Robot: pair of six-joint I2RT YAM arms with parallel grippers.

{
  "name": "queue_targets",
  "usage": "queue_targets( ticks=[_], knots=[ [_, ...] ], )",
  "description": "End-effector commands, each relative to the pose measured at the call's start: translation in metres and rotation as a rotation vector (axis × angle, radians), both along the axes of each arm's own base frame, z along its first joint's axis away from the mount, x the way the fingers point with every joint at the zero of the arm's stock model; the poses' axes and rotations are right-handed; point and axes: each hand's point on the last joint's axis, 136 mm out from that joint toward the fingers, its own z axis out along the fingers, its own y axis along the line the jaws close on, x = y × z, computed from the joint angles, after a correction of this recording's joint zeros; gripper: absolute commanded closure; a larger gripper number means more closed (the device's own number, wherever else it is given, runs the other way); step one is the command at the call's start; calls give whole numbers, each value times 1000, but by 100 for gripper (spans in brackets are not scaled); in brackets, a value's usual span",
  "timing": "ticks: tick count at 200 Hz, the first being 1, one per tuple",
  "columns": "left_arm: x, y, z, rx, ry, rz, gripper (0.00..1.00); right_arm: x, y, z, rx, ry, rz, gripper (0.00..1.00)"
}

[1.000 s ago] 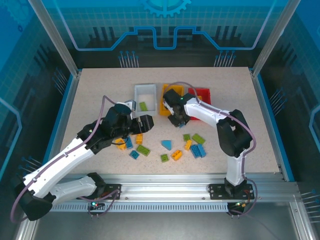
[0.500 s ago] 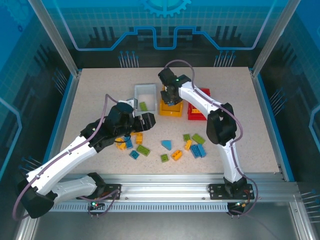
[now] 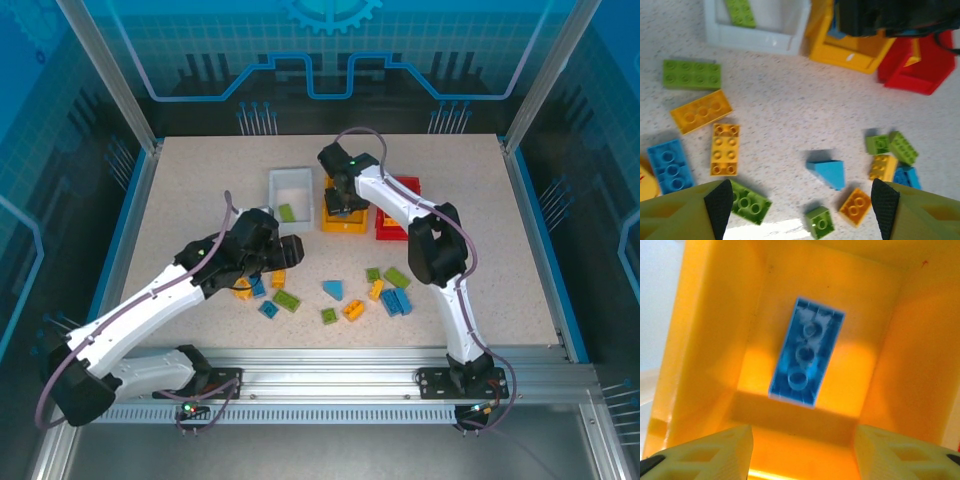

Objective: Sort the legos into containers by color

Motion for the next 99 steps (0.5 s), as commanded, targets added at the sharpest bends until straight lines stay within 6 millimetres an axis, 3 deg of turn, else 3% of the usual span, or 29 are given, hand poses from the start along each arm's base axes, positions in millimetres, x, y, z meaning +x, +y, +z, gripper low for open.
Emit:
queue_targets(
  ticks=[1, 24, 48, 99],
  knots=[
    [-1, 22, -14, 69, 65, 86, 21, -1, 6, 61, 45, -113, 19, 43],
    [7, 45, -36, 14, 157, 228, 21, -15, 17, 96, 80, -201, 58, 44],
    [23, 68, -59, -130, 230, 423, 23, -41, 34, 124, 145, -291, 122, 44],
    [57, 93, -108, -341, 392, 770, 24, -135, 103, 145, 439, -340, 468, 37]
  ],
)
